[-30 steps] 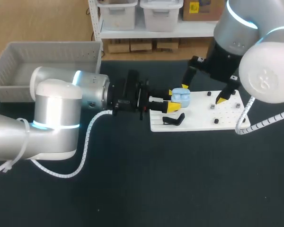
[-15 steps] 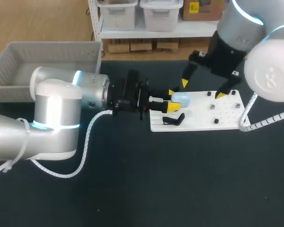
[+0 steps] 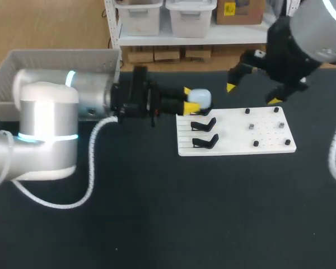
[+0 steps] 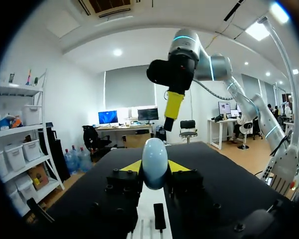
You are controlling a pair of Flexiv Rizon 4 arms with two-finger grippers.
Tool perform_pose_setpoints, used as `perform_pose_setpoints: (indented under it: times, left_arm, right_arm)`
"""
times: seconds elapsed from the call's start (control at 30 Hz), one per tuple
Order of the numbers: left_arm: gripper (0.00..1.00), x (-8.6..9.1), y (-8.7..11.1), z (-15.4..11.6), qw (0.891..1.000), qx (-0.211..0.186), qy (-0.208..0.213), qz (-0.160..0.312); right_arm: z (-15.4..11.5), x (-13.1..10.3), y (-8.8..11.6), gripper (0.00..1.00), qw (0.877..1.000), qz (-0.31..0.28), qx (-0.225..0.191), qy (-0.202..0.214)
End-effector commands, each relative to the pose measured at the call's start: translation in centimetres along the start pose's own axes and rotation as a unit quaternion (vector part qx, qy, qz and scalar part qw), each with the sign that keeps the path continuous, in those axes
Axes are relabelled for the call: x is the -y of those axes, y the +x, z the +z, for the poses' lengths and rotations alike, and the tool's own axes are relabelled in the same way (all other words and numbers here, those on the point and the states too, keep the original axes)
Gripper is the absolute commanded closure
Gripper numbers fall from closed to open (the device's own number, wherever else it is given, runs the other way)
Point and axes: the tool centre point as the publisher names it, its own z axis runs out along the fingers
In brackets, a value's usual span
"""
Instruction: Pick up each earbud case from the left stands, insert the matching earbuds, close the lid, and place the case in the box.
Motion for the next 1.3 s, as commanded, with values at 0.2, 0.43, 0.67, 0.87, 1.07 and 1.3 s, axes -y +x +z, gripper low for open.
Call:
perform_pose_setpoints:
  times: [0.2,0.43,0.67,0.87,1.07,1.3]
  left_arm:
    - [1.0,0.1,-3.2,-12.7,0.981,-0.043,-0.189,0.007]
    - [1.0,-5.3,-2.1,-21.4,0.953,-0.125,-0.277,0.007]
    - [1.0,-10.7,-0.1,-28.2,0.932,-0.181,-0.313,-0.021]
    - [1.0,-14.8,2.6,-31.8,0.927,-0.208,-0.308,-0.05]
    - [1.0,-17.6,5.0,-34.0,0.929,-0.237,-0.278,-0.059]
    - [0.0,-18.1,4.0,-35.3,0.934,-0.239,-0.264,-0.038]
  right_arm:
    - [-1.0,0.8,1.7,0.0,0.997,0.0,0.08,-0.009]
    - [-1.0,0.8,1.7,0.0,0.997,0.0,0.08,-0.009]
    - [-1.0,0.8,1.7,0.0,0.997,0.0,0.08,-0.009]
    - [-1.0,0.8,1.7,0.0,0.997,0.0,0.08,-0.009]
    - [-1.0,0.8,1.7,0.0,0.997,0.0,0.08,-0.009]
    - [-1.0,0.8,1.7,0.0,0.997,0.0,0.08,-0.009]
